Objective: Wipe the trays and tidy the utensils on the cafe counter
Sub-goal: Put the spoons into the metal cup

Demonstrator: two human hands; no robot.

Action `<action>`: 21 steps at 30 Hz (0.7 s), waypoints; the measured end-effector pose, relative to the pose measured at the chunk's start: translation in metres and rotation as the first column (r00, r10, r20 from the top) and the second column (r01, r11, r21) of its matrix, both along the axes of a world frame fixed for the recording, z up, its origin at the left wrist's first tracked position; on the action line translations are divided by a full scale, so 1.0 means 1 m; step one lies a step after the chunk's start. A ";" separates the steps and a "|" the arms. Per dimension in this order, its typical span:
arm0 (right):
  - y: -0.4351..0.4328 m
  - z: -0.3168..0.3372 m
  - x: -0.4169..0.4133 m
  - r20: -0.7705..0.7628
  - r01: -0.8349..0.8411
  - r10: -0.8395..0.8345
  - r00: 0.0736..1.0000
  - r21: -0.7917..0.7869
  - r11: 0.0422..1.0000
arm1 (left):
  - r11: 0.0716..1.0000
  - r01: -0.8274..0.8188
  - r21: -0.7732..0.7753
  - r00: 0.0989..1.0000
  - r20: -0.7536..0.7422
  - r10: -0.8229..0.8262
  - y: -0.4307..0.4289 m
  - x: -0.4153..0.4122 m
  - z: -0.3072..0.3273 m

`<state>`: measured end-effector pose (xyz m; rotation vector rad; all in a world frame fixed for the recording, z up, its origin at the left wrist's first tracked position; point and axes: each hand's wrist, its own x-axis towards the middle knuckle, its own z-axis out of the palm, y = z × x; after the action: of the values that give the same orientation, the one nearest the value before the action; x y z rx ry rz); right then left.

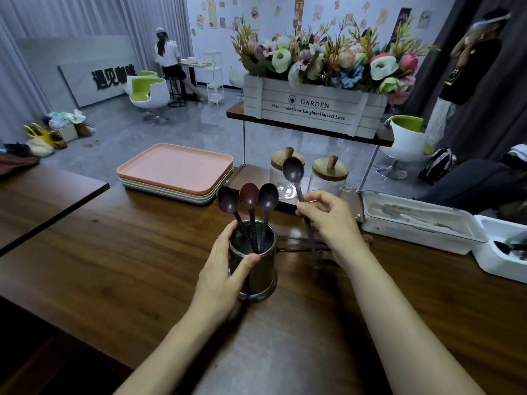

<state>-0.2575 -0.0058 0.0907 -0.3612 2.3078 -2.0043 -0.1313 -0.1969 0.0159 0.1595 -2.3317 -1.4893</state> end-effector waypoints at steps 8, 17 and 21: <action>-0.015 0.035 0.042 -0.062 -0.049 0.034 0.997 -0.253 0.966 | 1.000 -0.012 -0.012 1.000 0.003 0.012 0.000 0.002 0.001; -0.035 0.007 0.046 0.018 0.063 -0.061 0.998 -0.265 0.962 | 1.000 -0.015 -0.021 1.000 -0.004 0.015 -0.001 0.002 0.002; -0.038 -0.015 0.044 -0.010 0.045 -0.047 0.999 -0.145 0.988 | 1.000 -0.020 0.003 1.000 -0.013 0.020 0.001 0.001 -0.001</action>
<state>-0.2134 -0.0438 0.0761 -0.3330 2.2034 -2.2051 -0.1300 -0.1962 0.0153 0.1730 -2.3116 -1.4794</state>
